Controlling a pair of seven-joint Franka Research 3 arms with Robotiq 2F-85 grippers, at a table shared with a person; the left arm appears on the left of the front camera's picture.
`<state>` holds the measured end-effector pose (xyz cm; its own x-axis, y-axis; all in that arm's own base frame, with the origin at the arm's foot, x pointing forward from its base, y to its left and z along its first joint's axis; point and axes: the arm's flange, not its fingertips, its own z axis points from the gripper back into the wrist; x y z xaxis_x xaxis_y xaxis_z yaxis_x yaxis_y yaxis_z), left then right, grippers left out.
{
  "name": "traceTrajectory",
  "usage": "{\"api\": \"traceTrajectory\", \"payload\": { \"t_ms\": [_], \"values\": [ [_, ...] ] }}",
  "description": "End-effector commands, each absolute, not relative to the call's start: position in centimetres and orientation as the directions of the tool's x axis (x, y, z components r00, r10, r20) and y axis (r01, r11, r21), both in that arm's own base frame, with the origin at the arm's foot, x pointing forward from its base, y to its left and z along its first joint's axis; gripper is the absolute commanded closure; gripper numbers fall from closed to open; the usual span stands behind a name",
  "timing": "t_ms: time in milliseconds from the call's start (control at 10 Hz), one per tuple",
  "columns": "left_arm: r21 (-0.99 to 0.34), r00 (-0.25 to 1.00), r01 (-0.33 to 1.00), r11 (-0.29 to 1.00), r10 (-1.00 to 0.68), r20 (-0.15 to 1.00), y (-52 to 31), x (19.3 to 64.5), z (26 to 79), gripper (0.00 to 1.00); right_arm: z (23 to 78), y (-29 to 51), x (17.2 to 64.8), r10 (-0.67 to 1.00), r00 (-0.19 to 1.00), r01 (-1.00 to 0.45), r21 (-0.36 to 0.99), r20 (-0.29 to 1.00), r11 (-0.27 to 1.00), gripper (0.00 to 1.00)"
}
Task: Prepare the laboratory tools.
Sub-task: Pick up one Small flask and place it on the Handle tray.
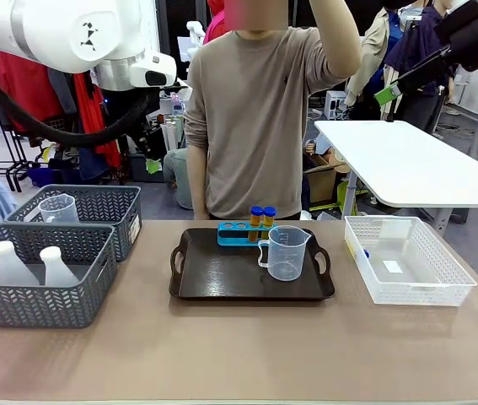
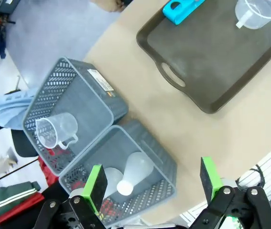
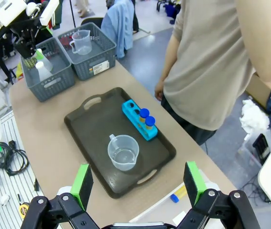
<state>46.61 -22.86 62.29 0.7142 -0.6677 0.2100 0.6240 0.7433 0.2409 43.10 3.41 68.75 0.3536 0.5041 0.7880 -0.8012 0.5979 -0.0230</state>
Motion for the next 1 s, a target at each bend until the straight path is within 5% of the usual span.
{"api": "traceTrajectory", "payload": {
  "t_ms": [0, 300, 900],
  "values": [
    [0.253, 0.738, 0.601, 0.759, -0.648, 0.191, -22.2, 45.5, 64.8, 0.0, 68.7, 3.5, 43.1, 0.497, 0.347, -0.805, -0.02, 0.795, 0.593, 0.0],
    [0.186, 0.877, 0.419, 0.889, -0.449, 0.173, -17.7, 43.8, 66.0, 0.0, 68.7, 3.5, 43.1, 0.497, 0.347, -0.805, -0.02, 0.795, 0.593, 0.0],
    [0.063, 0.968, 0.073, 0.995, -0.086, 0.236, -7.0, 44.3, 59.4, 0.0, 68.7, 3.5, 43.1, 0.497, 0.347, -0.805, -0.02, 0.795, 0.593, 0.0]
  ]
}}
